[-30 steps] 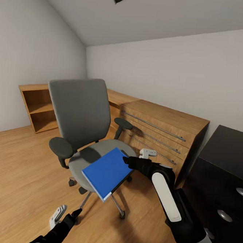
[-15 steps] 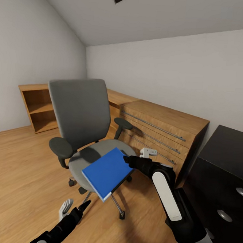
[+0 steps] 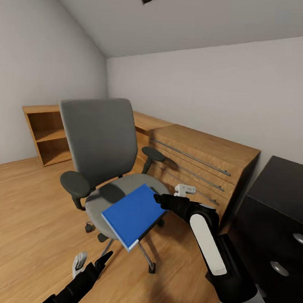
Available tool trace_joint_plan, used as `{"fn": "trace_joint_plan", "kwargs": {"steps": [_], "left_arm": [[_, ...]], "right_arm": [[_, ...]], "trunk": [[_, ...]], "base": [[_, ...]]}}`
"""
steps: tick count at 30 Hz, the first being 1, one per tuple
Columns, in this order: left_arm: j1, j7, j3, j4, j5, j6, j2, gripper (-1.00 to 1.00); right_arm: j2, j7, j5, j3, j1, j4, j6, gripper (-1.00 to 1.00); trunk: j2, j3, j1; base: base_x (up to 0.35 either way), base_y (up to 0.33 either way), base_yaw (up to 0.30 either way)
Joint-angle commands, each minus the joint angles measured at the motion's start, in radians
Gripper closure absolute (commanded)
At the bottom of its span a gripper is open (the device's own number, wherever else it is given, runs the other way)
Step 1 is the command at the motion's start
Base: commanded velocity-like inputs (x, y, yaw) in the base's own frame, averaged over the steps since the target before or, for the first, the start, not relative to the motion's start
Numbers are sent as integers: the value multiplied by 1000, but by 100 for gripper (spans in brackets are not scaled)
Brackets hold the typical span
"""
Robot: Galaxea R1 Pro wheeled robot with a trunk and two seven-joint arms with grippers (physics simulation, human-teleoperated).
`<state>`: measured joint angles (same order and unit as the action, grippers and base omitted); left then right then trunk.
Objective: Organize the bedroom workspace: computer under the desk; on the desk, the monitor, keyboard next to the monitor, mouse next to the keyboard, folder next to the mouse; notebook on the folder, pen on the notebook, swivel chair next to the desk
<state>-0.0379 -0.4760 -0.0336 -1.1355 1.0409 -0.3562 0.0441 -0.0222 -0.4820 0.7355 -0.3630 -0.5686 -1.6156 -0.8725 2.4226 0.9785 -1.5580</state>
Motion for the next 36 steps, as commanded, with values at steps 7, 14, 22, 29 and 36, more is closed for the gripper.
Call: {"fn": "trace_joint_plan", "kwargs": {"steps": [7, 14, 22, 29, 36], "left_arm": [[-1, -15, 0, 7, 12, -9, 5, -100], [-10, -20, -1, 9, 15, -13, 14, -100], [-47, -20, -2, 32, 11, -15, 15, -100], [-65, -20, -3, 54, 12, -15, 13, -100], [-69, -21, -3, 59, 13, -14, 9, -100]], "right_arm": [[-1, -10, 10, -2, -1, -1, -2, -100], [-1, -10, 10, -2, 0, -1, -1, -100], [-1, -10, 10, -2, 0, -1, -2, -100], [-1, -10, 10, -2, 0, -1, -1, -100], [-2, -10, 10, -2, 0, -1, -1, -100]], "trunk": [[0, 1, 0], [0, 1, 0], [0, 1, 0], [0, 1, 0], [0, 1, 0]], "base": [[0, 0, -61], [0, 0, -26], [0, 0, -163], [0, 0, -73], [0, 0, -12]]}}
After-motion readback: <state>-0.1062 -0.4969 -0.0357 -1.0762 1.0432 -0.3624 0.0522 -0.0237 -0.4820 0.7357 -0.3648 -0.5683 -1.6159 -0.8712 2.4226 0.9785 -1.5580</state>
